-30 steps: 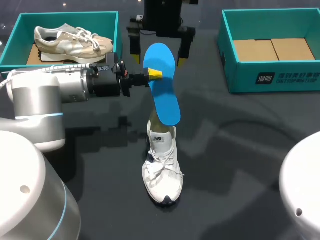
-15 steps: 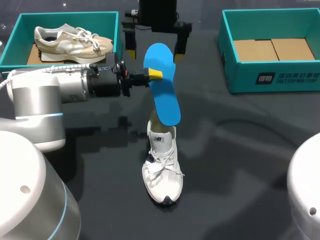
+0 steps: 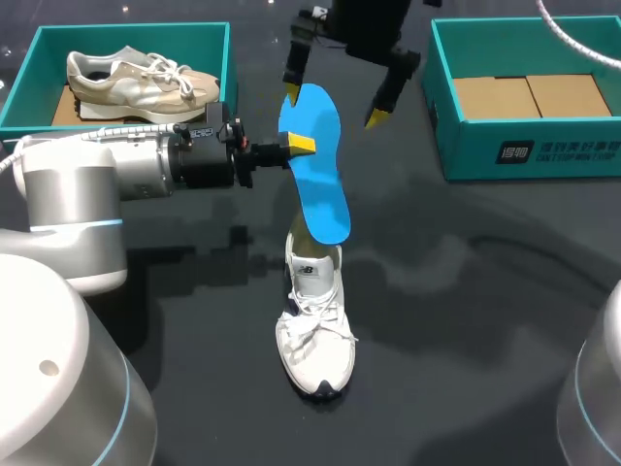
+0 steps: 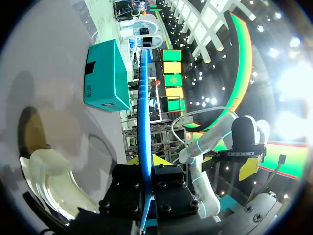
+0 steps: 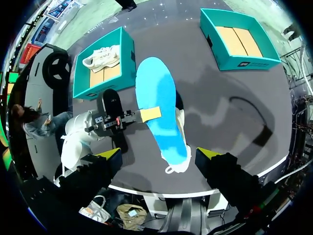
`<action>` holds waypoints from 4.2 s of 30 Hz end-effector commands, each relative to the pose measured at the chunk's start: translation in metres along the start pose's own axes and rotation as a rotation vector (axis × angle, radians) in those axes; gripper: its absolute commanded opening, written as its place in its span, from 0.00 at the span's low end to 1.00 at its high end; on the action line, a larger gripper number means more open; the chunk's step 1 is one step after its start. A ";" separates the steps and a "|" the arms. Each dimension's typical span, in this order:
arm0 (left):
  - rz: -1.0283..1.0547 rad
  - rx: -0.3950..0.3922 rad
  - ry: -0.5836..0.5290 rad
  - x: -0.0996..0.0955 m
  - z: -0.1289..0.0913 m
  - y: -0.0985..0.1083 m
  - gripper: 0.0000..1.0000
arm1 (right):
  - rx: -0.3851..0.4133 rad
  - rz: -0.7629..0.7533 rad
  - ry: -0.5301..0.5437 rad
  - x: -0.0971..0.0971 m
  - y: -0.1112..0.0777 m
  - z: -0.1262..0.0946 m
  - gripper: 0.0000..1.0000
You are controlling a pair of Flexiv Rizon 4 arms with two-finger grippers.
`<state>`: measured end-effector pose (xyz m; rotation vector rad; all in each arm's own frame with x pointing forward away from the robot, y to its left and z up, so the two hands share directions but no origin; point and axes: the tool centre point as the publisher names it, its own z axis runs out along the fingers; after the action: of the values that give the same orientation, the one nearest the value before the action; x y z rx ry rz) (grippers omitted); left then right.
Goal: Take the shoe out of the shoebox, open the shoe tongue, remove and reinsert the insole, then place the shoe into the shoebox
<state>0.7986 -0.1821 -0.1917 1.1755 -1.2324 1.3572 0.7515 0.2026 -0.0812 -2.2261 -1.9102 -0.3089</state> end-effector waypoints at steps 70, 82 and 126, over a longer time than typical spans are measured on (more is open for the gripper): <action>0.691 -0.064 0.140 0.047 -0.024 0.002 0.00 | 0.059 -0.013 1.113 -0.074 0.032 0.069 1.00; 0.840 -0.109 0.174 0.048 -0.029 -0.002 0.00 | 0.059 -0.013 1.113 -0.074 0.032 0.069 1.00; 2.384 -0.182 -0.044 0.060 -0.028 0.021 0.00 | 0.059 -0.013 1.113 -0.074 0.032 0.069 1.00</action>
<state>0.7732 -0.1539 -0.1352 -0.9739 -2.6362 2.3438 0.7750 0.1451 -0.1689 -1.4241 -1.2494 -1.1615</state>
